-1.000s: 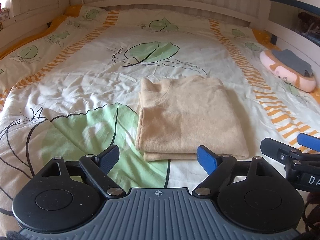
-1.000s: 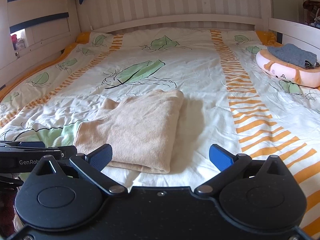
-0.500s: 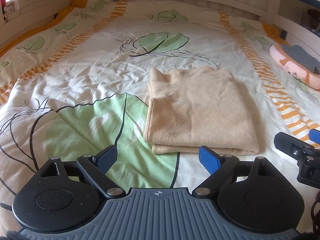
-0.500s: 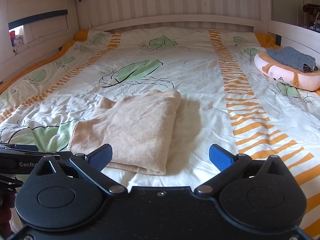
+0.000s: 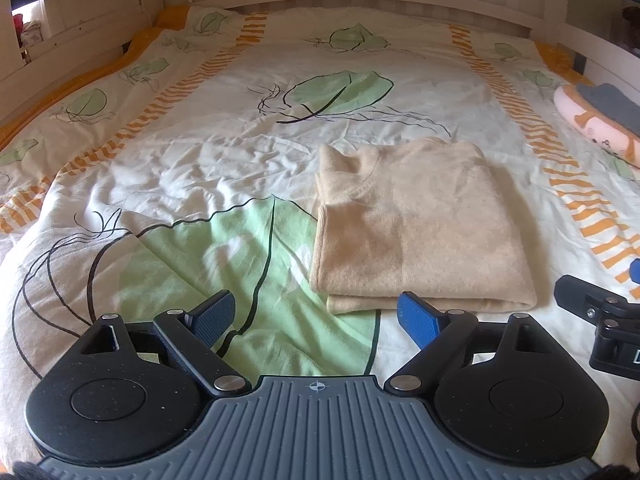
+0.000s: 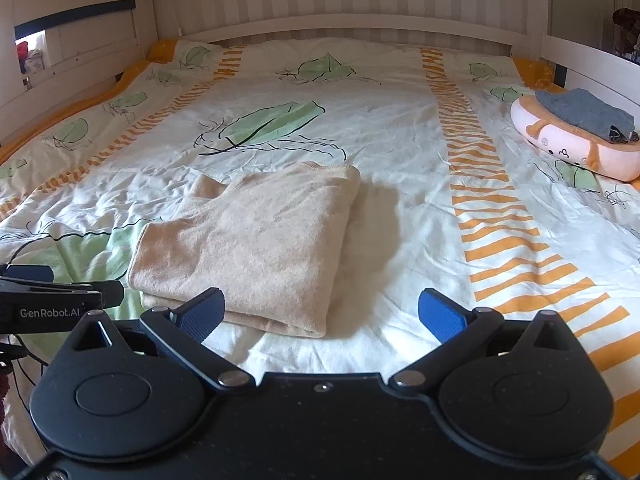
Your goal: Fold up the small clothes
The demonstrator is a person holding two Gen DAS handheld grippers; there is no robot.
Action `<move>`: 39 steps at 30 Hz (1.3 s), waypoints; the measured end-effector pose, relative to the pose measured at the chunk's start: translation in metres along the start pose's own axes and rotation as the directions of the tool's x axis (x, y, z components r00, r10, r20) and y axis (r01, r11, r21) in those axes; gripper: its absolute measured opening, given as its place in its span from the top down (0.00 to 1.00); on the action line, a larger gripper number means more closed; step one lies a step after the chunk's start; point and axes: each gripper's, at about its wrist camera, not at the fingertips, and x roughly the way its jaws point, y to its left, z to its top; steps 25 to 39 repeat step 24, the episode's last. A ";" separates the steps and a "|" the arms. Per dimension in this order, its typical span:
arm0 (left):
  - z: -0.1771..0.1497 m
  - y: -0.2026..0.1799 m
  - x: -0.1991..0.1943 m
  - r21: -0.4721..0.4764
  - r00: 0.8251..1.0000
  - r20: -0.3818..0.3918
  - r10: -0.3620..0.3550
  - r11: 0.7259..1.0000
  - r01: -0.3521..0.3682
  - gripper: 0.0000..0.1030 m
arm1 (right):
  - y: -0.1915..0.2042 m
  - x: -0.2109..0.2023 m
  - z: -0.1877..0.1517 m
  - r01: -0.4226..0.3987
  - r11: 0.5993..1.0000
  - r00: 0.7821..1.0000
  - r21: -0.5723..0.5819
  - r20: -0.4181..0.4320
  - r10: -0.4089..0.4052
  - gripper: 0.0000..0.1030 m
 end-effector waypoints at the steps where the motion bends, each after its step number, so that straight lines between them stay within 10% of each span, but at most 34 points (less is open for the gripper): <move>1: 0.000 0.000 0.000 -0.001 1.000 0.000 -0.002 1.000 0.002 0.14 | 0.000 0.000 0.000 0.007 1.000 1.000 -0.002 0.000 -0.007 0.00; 39: -0.001 -0.002 0.004 -0.006 0.999 -0.034 -0.021 1.000 0.021 0.14 | 0.000 0.005 0.002 0.018 1.000 1.000 0.012 -0.015 -0.018 0.01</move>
